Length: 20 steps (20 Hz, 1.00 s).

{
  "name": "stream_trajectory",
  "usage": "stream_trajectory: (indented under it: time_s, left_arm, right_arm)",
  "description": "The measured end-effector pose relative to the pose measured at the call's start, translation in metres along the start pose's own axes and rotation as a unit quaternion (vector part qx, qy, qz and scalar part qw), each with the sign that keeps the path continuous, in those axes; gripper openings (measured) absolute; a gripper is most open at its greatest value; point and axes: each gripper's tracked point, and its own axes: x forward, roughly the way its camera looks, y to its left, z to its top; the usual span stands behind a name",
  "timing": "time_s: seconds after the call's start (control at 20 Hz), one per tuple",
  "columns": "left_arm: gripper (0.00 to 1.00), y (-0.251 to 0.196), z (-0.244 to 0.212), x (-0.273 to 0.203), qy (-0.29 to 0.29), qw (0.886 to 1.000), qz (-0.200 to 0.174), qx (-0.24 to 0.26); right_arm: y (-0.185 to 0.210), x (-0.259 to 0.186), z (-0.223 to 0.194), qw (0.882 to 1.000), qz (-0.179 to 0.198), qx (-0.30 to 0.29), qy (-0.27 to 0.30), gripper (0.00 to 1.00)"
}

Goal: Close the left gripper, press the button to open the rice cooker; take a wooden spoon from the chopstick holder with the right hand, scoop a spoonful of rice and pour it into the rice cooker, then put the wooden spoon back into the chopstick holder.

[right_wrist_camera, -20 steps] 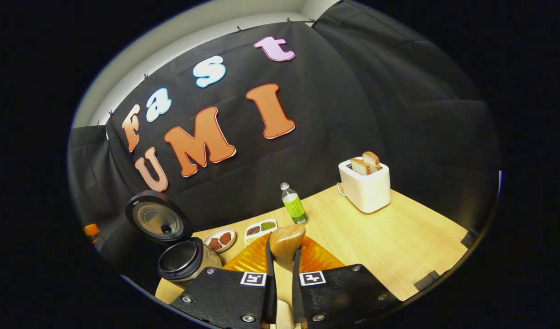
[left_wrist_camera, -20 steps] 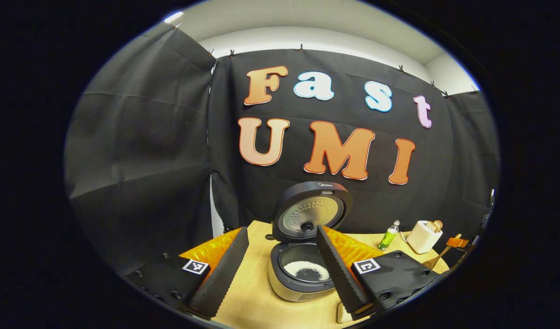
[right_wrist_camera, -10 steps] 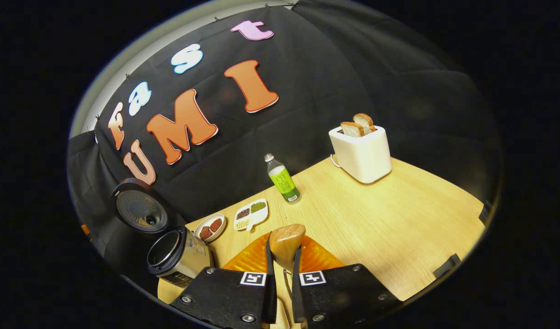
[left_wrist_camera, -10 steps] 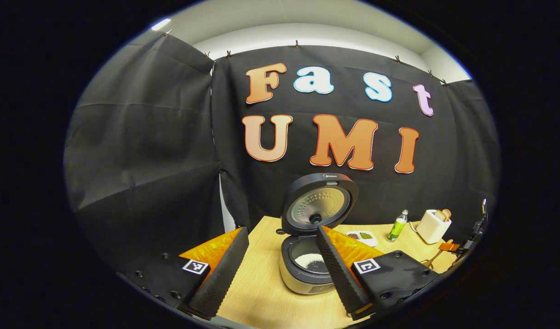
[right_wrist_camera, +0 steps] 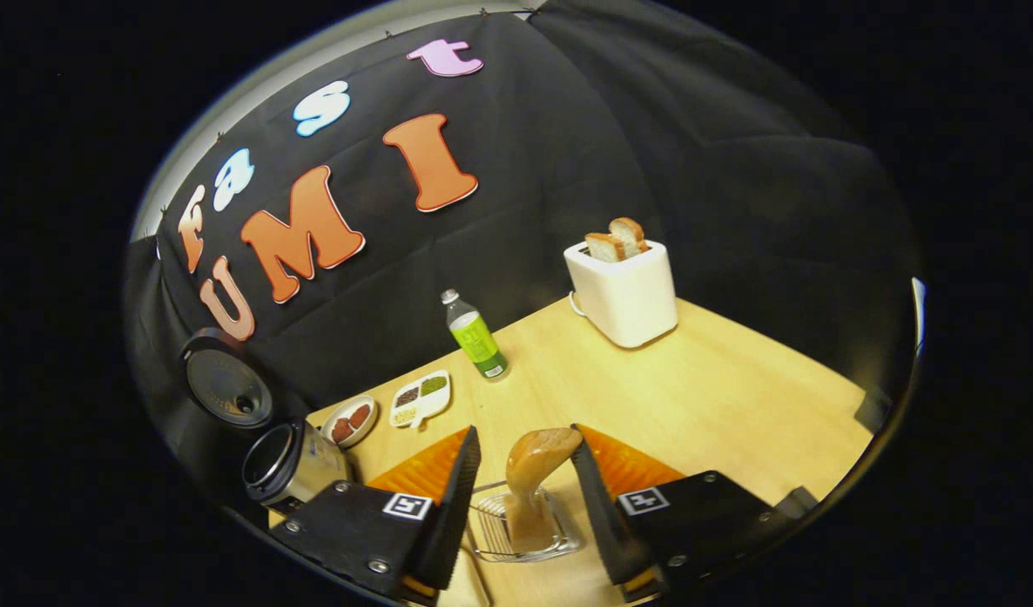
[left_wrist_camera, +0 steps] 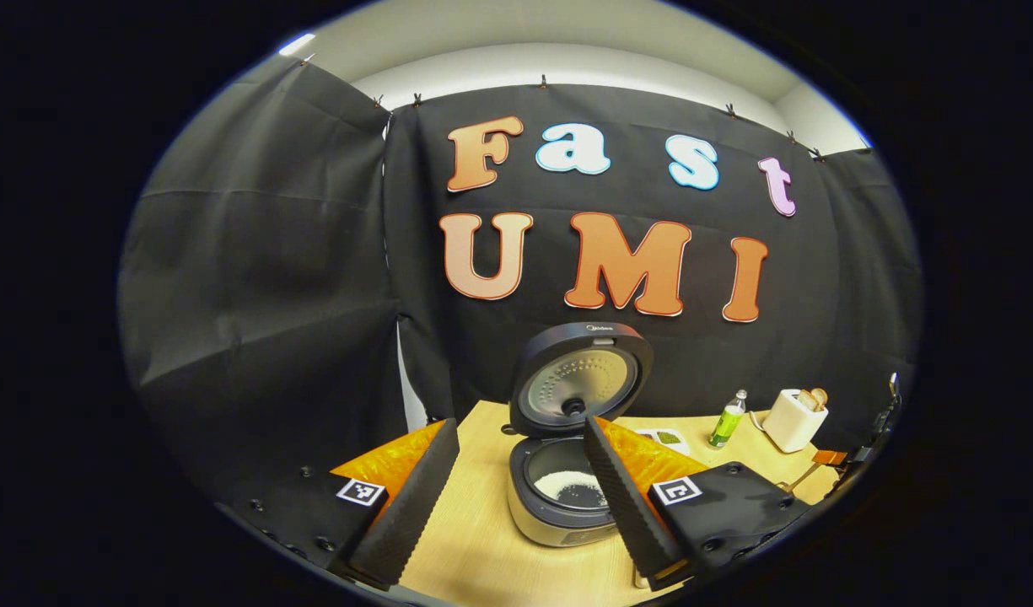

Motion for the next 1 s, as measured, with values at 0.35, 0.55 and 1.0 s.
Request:
stream_trajectory:
  time_s: [0.35, 0.55, 1.0]
  left_arm:
    - [0.99, -0.019, 0.003, 0.012, -0.002, 1.000, -0.019, 0.001]
    - [0.98, -0.024, 0.008, 0.024, -0.004, 1.000, -0.019, 0.005]
    - [0.97, -0.065, 0.075, 0.103, -0.027, 0.999, -0.041, -0.007]
  right_arm:
    - [-0.015, -0.043, 0.078, 0.995, -0.045, -0.077, -0.051, 0.95]
    - [0.014, -0.078, 0.123, 0.987, -0.037, -0.139, -0.078, 0.95]
    - [0.084, -0.127, 0.188, 0.978, 0.019, -0.161, -0.134, 0.95]
